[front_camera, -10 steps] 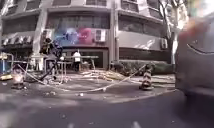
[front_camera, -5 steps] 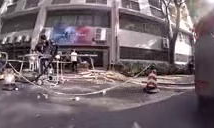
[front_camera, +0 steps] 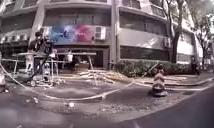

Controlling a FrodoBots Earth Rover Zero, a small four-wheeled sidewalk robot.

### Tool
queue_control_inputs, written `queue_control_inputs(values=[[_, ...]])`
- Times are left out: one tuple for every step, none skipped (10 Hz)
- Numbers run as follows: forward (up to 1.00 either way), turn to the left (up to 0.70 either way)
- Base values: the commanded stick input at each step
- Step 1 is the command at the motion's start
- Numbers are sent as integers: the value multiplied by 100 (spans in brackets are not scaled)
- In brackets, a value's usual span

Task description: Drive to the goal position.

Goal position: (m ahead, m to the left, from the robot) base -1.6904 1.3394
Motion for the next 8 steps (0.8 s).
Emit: queue_control_inputs(values=[[0, -70], [0, -70], [0, -70], [0, -70], [0, -70], [0, -70], [0, -70], [0, -70]])
